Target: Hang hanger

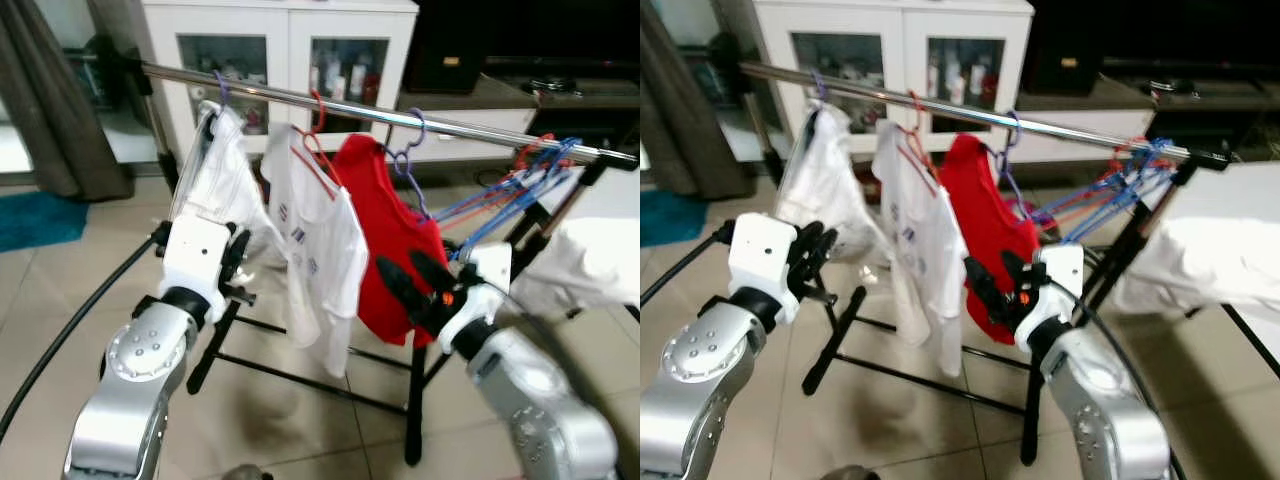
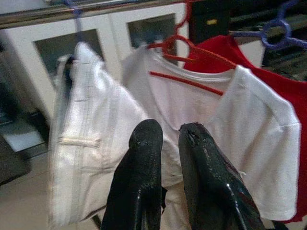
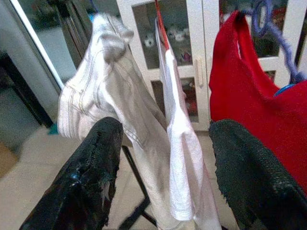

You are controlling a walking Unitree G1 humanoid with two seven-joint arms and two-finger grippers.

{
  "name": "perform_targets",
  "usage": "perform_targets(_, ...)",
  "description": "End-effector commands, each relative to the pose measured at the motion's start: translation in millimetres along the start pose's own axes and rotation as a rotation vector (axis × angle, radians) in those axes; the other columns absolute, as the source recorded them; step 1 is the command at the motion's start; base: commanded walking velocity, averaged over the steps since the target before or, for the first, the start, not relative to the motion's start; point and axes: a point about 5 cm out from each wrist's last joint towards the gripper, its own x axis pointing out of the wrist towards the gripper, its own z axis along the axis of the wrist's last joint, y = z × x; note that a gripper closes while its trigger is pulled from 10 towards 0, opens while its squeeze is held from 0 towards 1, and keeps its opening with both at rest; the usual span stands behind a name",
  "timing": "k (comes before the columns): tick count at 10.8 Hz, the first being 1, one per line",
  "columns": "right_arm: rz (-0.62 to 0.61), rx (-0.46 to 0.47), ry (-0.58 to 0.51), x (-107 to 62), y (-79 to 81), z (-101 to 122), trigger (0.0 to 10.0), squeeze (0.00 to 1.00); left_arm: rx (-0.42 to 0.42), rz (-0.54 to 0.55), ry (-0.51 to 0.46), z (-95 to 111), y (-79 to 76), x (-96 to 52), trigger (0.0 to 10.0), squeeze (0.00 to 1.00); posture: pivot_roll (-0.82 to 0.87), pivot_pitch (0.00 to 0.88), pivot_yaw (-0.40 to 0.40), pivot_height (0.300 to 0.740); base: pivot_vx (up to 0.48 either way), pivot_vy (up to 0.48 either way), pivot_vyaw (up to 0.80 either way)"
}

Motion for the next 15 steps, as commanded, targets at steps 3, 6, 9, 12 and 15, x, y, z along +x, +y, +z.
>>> perform_targets(3,-0.096,0.002,-0.093,10.3,-3.1,16.1,10.0,0.0,-0.01,0.013,0.021,-8.6,1.4,-5.6,10.0,0.0,0.16,0.0,-0.028,0.74,0.306,0.0,0.8)
perform_targets(6,-0.057,-0.018,-0.126,17.7,1.9,25.1,10.0,0.0,0.004,0.001,0.021,-7.5,-1.3,-8.7,10.0,0.0,0.18,0.0,-0.053,0.74,0.3,0.0,0.53)
perform_targets(9,-0.145,-0.112,-0.178,18.2,-8.4,42.6,10.0,0.0,0.034,-0.165,-0.014,-1.4,-17.6,-13.3,10.0,0.0,0.19,0.0,-0.063,0.74,0.0,0.0,0.0)
perform_targets(12,-0.244,-0.266,-0.204,12.0,-42.8,80.3,10.0,1.0,0.017,-0.362,-0.021,3.3,-32.2,-7.3,10.0,0.0,0.16,0.0,-0.064,0.74,0.0,0.0,0.0)
perform_targets(15,-0.297,-0.357,0.033,29.3,-69.2,75.0,10.0,1.0,0.006,-0.554,-0.014,5.7,-45.9,-7.9,10.0,0.0,0.14,0.0,-0.045,0.74,0.0,0.0,0.0)
